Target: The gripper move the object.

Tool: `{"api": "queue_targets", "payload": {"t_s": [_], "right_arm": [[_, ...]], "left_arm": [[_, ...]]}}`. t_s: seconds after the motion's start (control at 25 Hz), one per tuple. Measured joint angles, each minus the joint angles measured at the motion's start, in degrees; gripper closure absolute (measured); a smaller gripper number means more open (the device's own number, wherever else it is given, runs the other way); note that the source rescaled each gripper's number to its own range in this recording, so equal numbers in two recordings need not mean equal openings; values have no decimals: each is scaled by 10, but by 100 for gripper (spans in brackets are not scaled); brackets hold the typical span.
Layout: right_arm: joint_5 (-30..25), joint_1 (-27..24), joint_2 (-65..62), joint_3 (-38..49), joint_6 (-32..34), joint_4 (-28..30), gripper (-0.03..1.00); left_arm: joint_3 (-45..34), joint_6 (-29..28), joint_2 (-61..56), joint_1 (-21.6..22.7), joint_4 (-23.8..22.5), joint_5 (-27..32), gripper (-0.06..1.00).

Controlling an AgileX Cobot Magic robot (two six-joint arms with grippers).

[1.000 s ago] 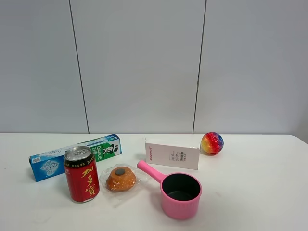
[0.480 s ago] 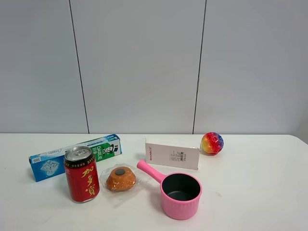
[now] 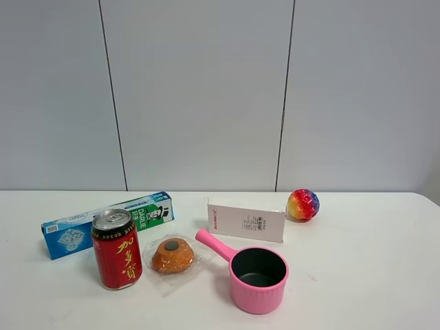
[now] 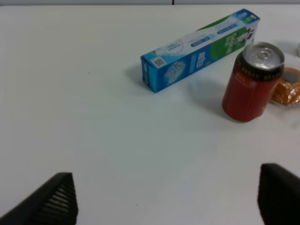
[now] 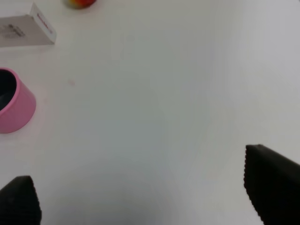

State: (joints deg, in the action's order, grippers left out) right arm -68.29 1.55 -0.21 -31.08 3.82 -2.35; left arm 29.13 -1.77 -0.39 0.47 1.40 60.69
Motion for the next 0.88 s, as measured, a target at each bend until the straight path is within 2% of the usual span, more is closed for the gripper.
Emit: {"api": "queue_targets", "payload": {"t_s": [0.36, 0.88], "right_arm": [[71, 0, 0, 25, 3, 7, 33], [73, 0, 0, 26, 3, 11, 33]], "left_arm": [[0, 1, 0, 0, 0, 0, -6], [0, 1, 0, 0, 0, 0, -6]]}}
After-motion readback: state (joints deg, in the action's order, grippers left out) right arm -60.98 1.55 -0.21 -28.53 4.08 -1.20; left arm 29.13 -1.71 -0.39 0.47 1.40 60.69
